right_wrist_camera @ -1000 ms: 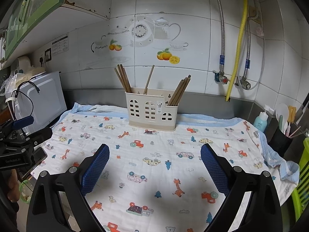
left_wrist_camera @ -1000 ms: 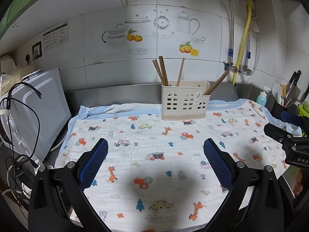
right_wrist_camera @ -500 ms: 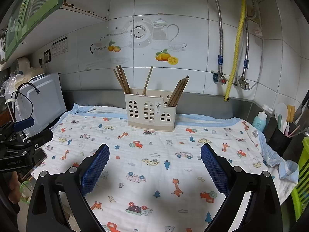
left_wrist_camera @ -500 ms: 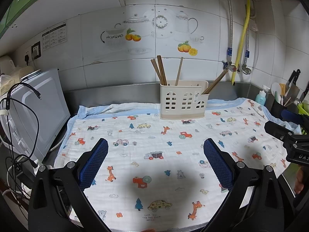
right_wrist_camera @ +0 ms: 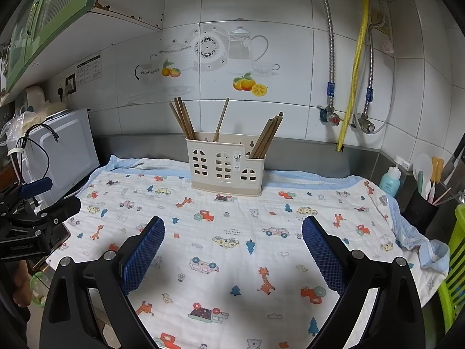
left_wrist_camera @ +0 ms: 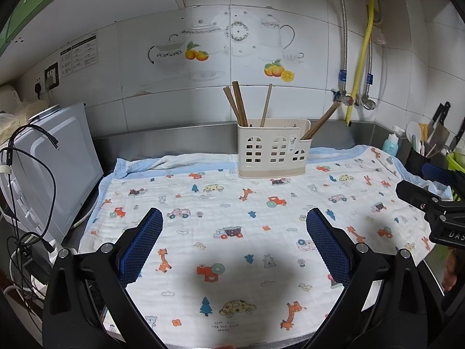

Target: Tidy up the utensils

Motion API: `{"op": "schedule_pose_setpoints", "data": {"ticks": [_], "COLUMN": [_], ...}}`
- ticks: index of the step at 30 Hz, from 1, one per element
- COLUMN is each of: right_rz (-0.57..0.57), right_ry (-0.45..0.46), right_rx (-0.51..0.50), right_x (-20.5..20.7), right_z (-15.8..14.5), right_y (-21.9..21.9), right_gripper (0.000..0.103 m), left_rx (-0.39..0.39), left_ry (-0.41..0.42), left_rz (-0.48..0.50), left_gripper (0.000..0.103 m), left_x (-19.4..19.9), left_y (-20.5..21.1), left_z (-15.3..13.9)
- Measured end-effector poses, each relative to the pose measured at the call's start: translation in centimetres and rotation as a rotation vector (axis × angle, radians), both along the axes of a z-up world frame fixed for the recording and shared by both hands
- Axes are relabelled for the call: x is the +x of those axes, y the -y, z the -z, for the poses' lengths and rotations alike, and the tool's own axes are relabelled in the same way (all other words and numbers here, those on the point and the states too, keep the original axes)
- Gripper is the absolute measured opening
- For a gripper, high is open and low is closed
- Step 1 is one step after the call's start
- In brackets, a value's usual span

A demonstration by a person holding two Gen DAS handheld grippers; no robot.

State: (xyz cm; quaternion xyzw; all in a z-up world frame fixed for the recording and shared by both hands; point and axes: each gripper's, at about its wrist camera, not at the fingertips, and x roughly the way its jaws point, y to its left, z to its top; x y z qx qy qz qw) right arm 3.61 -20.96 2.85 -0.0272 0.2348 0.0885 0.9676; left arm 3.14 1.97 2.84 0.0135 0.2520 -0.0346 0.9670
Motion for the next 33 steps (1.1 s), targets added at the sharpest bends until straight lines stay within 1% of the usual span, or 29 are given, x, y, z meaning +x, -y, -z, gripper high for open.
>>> {"op": "schedule_pose_setpoints", "data": {"ticks": [27,33], "right_rz": [0.001,0.004], "right_ry": [0.000,-0.001], "right_rx": [0.002,0.004], "right_x": [0.03,0.01], "right_z": [0.01,0.18], "right_y": [0.05,0.15], "right_gripper": [0.092,0.092], "left_rx": [0.003,0.011], "left_ry": [-0.002,0.000], "left_rz": [0.003,0.000], "left_gripper": [0.098,0.098], "left_x": [0.07,0.26], "left_y": [0.12,0.28], "left_z": [0.03,0.45]}}
